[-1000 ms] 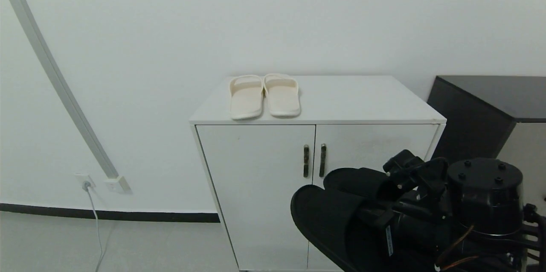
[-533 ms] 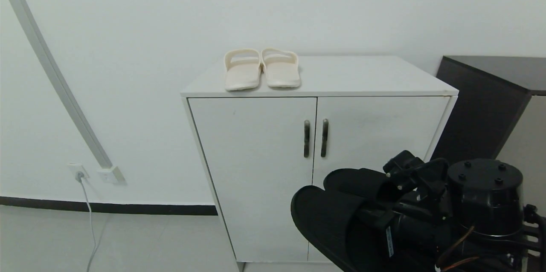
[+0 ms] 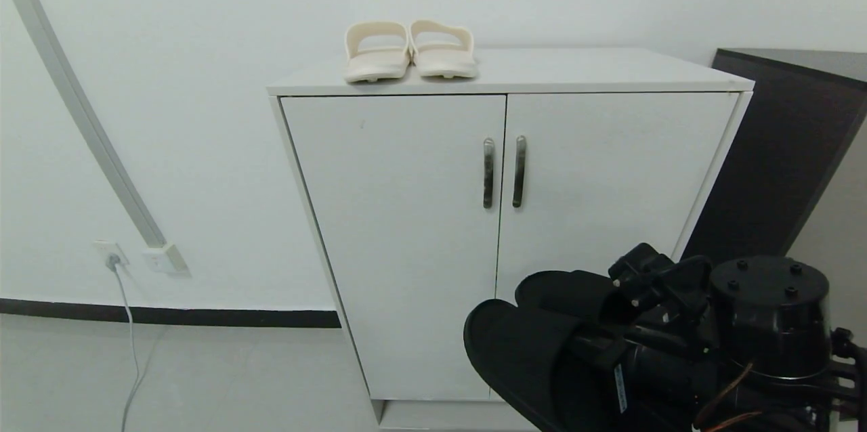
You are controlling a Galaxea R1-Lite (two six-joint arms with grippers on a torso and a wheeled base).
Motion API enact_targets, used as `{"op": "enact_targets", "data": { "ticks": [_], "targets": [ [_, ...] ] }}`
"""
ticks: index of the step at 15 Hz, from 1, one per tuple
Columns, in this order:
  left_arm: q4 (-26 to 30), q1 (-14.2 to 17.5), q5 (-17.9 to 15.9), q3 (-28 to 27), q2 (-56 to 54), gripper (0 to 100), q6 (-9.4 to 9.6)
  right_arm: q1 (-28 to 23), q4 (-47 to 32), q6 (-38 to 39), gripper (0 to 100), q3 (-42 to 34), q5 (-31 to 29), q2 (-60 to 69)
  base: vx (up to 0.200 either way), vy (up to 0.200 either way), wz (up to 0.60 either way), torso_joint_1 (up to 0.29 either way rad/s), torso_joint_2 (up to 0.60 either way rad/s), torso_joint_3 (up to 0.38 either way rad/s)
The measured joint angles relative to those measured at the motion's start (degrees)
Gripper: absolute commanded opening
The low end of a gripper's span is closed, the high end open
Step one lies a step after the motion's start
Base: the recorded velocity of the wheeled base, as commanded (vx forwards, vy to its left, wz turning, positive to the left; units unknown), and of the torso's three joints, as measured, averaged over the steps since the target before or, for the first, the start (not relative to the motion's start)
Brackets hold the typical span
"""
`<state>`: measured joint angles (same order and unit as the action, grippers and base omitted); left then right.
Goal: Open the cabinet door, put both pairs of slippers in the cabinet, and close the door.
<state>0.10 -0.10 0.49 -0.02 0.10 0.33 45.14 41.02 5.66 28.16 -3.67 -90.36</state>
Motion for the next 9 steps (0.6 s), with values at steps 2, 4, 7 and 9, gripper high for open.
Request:
{"op": "enact_targets", "data": {
  "ticks": [2,4,7,9],
  "targets": [
    [0.0,0.0,0.0,0.0,0.0,100,0.1,0.0,0.2,-0.4,0,-0.5,0.0,0.1,0.0,0.0,0.0,0.001,0.08,0.06],
    [0.0,0.0,0.0,0.0,0.0,100,0.1,0.0,1.3,-0.4,0,-1.2,0.0,0.2,0.0,0.0,0.0,0.0,0.0,0.0],
    [0.0,0.0,0.0,0.0,0.0,100,0.07,0.0,2.3,-0.5,0,-1.8,0.0,0.3,0.0,0.0,0.0,0.0,0.0,0.0],
    [0.0,0.0,0.0,0.0,0.0,100,0.02,0.0,2.3,-0.5,0,-2.0,0.0,0.3,0.0,0.0,0.0,-0.009,0.05,0.07]
  ]
}}
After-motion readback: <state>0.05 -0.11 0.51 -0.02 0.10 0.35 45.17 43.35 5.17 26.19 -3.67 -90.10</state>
